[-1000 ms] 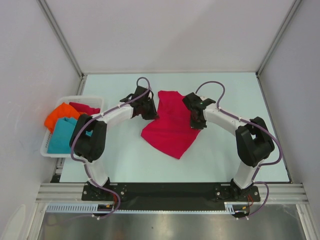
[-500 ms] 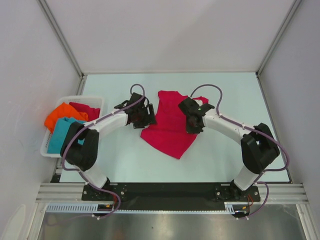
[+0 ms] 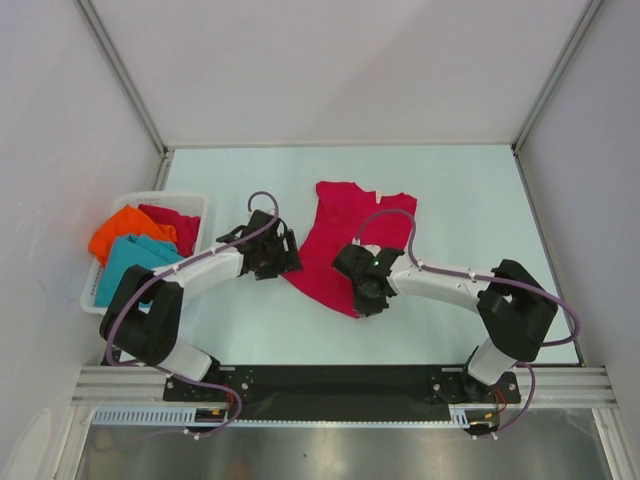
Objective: Fold and stack the t-shirts
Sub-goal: Grab one side of the 2/3 rectangular tshirt with both arms
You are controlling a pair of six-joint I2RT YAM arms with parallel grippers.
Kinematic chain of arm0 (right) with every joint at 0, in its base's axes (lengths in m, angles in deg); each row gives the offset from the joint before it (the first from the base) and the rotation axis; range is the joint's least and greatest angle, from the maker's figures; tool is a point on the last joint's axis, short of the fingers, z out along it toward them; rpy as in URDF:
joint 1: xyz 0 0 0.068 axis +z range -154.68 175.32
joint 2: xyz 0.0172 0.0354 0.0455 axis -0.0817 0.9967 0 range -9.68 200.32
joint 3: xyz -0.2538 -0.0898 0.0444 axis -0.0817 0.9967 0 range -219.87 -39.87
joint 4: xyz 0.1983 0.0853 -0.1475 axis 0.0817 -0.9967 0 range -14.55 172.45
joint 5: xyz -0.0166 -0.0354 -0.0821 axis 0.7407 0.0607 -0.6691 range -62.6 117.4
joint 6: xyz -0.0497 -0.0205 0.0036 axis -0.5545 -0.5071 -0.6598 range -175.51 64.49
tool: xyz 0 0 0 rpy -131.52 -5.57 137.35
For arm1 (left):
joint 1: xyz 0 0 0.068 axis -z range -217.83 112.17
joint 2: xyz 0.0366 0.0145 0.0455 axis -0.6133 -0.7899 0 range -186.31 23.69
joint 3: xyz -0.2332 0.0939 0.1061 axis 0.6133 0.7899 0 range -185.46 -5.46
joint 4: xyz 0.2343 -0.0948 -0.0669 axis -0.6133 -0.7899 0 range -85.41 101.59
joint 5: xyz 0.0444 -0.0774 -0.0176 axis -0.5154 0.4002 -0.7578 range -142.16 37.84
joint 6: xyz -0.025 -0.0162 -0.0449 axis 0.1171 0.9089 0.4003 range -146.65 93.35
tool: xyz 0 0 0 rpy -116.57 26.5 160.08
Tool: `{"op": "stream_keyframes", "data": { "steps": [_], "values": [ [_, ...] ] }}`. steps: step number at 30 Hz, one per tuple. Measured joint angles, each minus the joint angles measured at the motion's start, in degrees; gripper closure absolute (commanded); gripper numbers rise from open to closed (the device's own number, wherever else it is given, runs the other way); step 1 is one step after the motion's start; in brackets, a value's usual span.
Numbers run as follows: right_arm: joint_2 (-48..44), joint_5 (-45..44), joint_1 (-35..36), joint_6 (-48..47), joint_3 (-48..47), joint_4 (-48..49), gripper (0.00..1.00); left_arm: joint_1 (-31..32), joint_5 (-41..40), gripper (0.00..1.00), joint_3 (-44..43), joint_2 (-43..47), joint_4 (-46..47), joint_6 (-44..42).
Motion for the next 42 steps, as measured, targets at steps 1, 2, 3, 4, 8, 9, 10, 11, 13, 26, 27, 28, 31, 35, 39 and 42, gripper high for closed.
{"op": "stream_keyframes", "data": {
  "steps": [1, 2, 3, 4, 8, 9, 10, 11, 13, 26, 27, 28, 31, 35, 39, 42],
  "values": [
    [0.0, 0.11, 0.22, 0.22, 0.0, 0.09, 0.81, 0.0, -0.22, 0.22, 0.2, 0.0, 0.28, 0.0],
    [0.02, 0.11, 0.44, 0.52, -0.04, 0.09, 0.81, 0.0, -0.42, 0.22, 0.26, -0.04, 0.48, -0.02],
    [0.02, 0.07, 0.61, 0.85, -0.17, 0.0, 0.81, 0.0, -0.63, 0.22, 0.26, -0.15, 0.94, -0.04],
    [0.02, 0.07, 0.68, 0.96, -0.28, -0.04, 0.81, 0.0, -0.74, 0.22, 0.26, -0.2, 1.38, -0.07],
    [0.02, -0.35, 0.9, 1.27, -1.95, -1.2, 0.81, 0.0, -1.03, 0.22, 0.24, -0.55, 2.16, -0.11],
    [0.02, -0.57, 0.92, 1.33, -2.51, -1.55, 0.81, 0.0, -1.11, 0.22, 0.22, -0.57, 2.19, -0.11],
    [0.02, -0.81, 1.01, 1.38, -3.06, -1.9, 0.81, 0.0, -1.16, 0.22, 0.17, -0.57, 2.21, -0.17],
    [0.02, -1.07, 1.14, 1.38, -3.52, -2.12, 0.81, 0.0, -1.18, 0.22, 0.09, -0.57, 2.23, -0.24],
    [0.02, -1.36, 1.4, 1.42, -4.26, -2.54, 0.81, 0.0, -1.22, 0.22, -0.17, -0.57, 2.32, -0.37],
    [-0.02, -1.66, 2.51, 2.47, -5.09, -4.79, 0.81, 0.0, -1.11, 0.23, -0.46, -0.66, 3.87, -0.48],
    [-0.09, -1.66, 2.67, 2.51, -5.16, -4.9, 0.81, 0.0, -1.09, 0.23, -0.46, -0.66, 4.07, -0.5],
    [-0.13, -1.66, 2.75, 2.56, -5.2, -5.03, 0.81, 0.0, -1.09, 0.23, -0.46, -0.68, 4.2, -0.48],
    [-0.46, -1.7, 3.02, 2.69, -5.33, -5.4, 0.81, 0.0, -0.9, 0.23, -0.46, -1.03, 4.5, -0.48],
    [-0.44, -2.01, 3.04, 2.69, -5.4, -5.35, 0.81, 0.0, -0.61, 0.24, -0.46, -1.7, 4.74, -0.48],
    [0.9, -2.08, 3.04, 2.58, -5.46, -4.52, 0.81, 0.0, -0.52, 0.24, -0.46, -2.01, 4.98, -0.48],
    [3.34, -2.08, 3.04, 2.38, -5.81, -3.48, 0.81, 0.0, -0.46, 0.25, -0.46, -2.12, 5.16, -0.48]
  ]
}}
